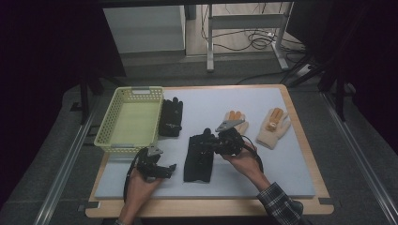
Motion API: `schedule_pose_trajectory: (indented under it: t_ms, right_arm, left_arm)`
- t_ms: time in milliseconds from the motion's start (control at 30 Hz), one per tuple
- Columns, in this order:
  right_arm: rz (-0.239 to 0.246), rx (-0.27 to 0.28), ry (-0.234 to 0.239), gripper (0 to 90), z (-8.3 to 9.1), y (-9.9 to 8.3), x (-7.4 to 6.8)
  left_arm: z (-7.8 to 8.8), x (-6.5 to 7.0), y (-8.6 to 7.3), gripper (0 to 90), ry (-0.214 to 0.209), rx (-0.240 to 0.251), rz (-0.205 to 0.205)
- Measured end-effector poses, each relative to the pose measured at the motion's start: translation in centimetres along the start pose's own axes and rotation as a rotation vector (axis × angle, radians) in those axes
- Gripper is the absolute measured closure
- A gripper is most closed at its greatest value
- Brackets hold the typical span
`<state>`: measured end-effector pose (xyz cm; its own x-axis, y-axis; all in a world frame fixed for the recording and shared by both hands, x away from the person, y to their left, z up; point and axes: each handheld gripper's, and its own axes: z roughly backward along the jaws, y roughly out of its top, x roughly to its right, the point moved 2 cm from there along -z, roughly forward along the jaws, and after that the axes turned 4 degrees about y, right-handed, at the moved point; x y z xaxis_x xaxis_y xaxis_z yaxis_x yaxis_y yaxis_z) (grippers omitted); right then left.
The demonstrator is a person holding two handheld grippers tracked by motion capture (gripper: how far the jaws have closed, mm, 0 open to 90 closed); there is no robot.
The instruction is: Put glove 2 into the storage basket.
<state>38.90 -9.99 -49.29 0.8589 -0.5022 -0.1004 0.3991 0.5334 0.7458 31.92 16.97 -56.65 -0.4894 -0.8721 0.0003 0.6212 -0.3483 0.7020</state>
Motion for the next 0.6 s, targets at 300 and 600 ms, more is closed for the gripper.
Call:
schedule_pose_trajectory:
  t_ms: [300, 600]
  right_arm:
    - [0.029, 0.013, 0.004, 66.0, -3.5, 3.1, 1.4]
    - [0.052, -0.001, -0.004, 66.3, -8.3, 7.0, 2.6]
  left_arm:
    - [0.0, 0.0, 0.0, 4.8, 0.0, -0.002, -0.003]
    - [0.0, 0.0, 0.0, 4.8, 0.0, -0.002, -0.004]
